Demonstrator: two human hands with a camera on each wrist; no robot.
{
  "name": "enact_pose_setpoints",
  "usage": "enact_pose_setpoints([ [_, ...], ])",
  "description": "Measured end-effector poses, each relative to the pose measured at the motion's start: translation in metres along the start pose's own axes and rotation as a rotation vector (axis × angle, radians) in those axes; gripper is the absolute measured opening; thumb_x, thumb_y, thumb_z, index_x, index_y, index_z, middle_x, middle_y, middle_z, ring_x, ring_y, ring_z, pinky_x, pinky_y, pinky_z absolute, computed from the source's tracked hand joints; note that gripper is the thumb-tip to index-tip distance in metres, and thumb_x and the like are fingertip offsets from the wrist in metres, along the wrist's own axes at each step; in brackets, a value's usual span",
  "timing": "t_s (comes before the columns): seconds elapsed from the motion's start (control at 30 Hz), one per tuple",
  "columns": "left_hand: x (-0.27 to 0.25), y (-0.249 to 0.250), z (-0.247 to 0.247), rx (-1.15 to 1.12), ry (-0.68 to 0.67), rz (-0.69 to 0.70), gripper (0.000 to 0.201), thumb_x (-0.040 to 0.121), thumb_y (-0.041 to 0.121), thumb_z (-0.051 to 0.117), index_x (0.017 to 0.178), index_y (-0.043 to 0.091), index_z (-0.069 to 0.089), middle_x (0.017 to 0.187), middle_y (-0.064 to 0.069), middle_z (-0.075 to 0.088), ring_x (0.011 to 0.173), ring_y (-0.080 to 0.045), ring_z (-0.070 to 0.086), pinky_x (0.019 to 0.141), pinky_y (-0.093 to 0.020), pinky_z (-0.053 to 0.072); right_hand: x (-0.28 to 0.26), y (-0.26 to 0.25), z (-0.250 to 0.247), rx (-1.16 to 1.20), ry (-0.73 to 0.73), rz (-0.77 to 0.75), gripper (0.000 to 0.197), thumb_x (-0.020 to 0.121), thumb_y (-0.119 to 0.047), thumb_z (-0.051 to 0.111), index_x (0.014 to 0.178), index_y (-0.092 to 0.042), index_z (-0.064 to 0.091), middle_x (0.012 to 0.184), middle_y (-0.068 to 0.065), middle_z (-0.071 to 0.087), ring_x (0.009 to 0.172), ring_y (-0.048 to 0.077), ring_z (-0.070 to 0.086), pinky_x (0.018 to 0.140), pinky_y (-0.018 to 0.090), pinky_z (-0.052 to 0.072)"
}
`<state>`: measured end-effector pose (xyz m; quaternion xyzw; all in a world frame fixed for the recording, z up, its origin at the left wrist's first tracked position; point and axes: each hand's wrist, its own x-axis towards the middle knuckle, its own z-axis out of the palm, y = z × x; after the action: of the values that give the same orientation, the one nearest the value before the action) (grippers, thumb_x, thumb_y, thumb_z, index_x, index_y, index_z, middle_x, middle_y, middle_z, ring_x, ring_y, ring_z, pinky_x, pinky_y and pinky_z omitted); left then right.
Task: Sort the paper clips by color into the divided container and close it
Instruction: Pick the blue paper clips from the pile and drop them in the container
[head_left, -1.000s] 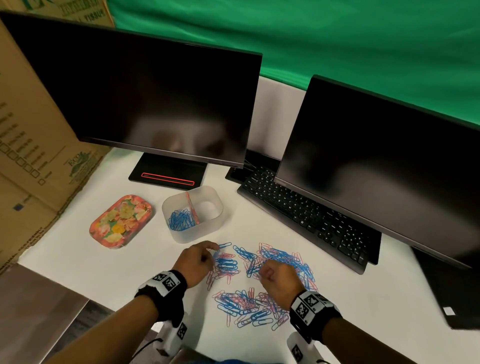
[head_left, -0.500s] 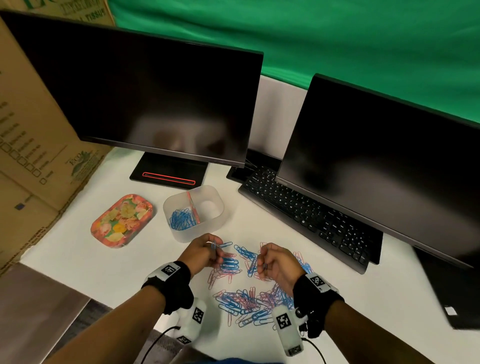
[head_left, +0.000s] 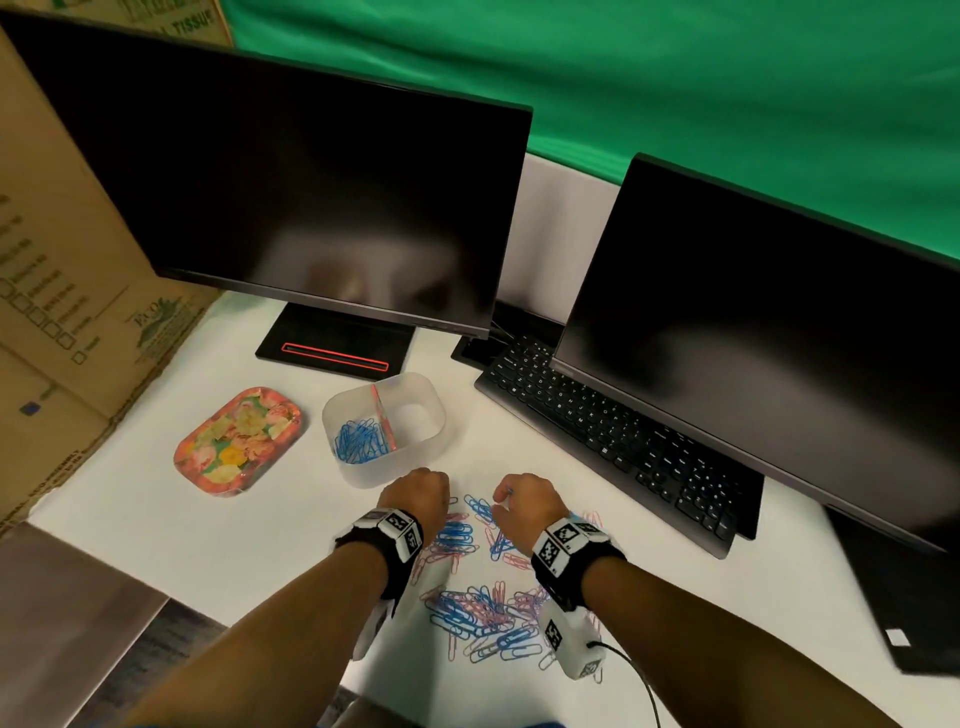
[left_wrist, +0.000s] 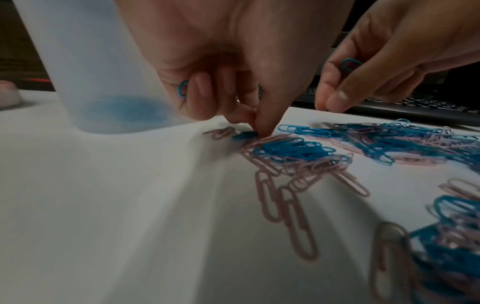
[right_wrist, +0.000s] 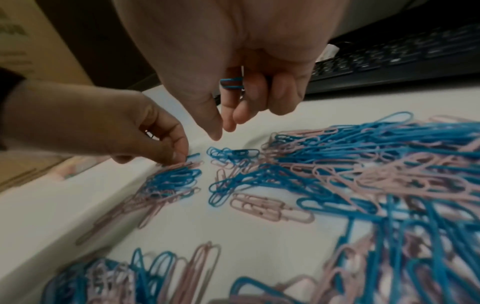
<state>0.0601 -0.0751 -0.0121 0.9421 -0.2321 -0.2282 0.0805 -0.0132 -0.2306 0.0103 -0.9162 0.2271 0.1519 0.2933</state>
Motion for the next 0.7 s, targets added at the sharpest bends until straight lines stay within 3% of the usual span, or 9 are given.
enact_pose_setpoints([
  [0.13, -0.001, 0.0, 0.003, 0.041, -0.04, -0.026, 0.023, 0.089, 0.015, 0.051, 0.11, 0.012, 0.059, 0.114, -0.01, 0.056, 0.098, -0.032, 0.062, 0.081, -0.039, 0.052, 0.005, -0.008, 0.012, -0.197, -0.025, -0.064, 0.022, 0.09, -0.029, 0.059, 0.108, -0.018, 0.064, 0.117, 0.005, 0.056, 0.106, 0.024, 0.058, 0.085, 0.03, 0.048],
  [0.33, -0.004, 0.004, 0.004, 0.075, -0.063, 0.0, 0.029, 0.088, 0.009, 0.052, 0.117, 0.007, 0.05, 0.118, -0.013, 0.047, 0.097, -0.036, 0.063, 0.078, -0.042, 0.051, 0.007, -0.011, 0.018, -0.298, -0.038, -0.067, 0.018, 0.092, -0.021, 0.054, 0.105, -0.014, 0.065, 0.113, 0.007, 0.06, 0.102, 0.026, 0.06, 0.077, 0.029, 0.049],
  [0.47, -0.009, 0.004, 0.0, -0.066, 0.022, 0.04, 0.017, 0.089, 0.012, 0.048, 0.106, 0.01, 0.052, 0.106, -0.011, 0.06, 0.092, -0.033, 0.063, 0.078, -0.041, 0.053, 0.004, -0.007, 0.008, -0.156, -0.026, -0.055, 0.013, 0.089, -0.015, 0.05, 0.085, -0.019, 0.061, 0.095, 0.005, 0.066, 0.083, 0.023, 0.061, 0.067, 0.025, 0.049],
  [0.6, -0.014, 0.0, -0.007, -0.377, 0.061, 0.022, 0.009, 0.086, 0.014, 0.05, 0.088, 0.02, 0.057, 0.09, -0.005, 0.067, 0.083, -0.027, 0.062, 0.075, -0.035, 0.053, 0.003, 0.002, 0.002, 0.094, 0.026, -0.061, 0.011, 0.082, -0.017, 0.059, 0.072, -0.021, 0.061, 0.068, -0.003, 0.062, 0.066, 0.018, 0.061, 0.064, 0.027, 0.054],
  [0.7, -0.019, -0.001, -0.012, -0.613, 0.063, -0.004, 0.015, 0.087, 0.011, 0.052, 0.09, 0.024, 0.056, 0.086, -0.004, 0.07, 0.079, -0.02, 0.064, 0.077, -0.029, 0.052, 0.001, 0.002, -0.003, 0.225, 0.037, -0.087, 0.013, 0.08, -0.015, 0.064, 0.069, -0.02, 0.06, 0.063, -0.006, 0.06, 0.06, 0.01, 0.055, 0.063, 0.018, 0.05],
])
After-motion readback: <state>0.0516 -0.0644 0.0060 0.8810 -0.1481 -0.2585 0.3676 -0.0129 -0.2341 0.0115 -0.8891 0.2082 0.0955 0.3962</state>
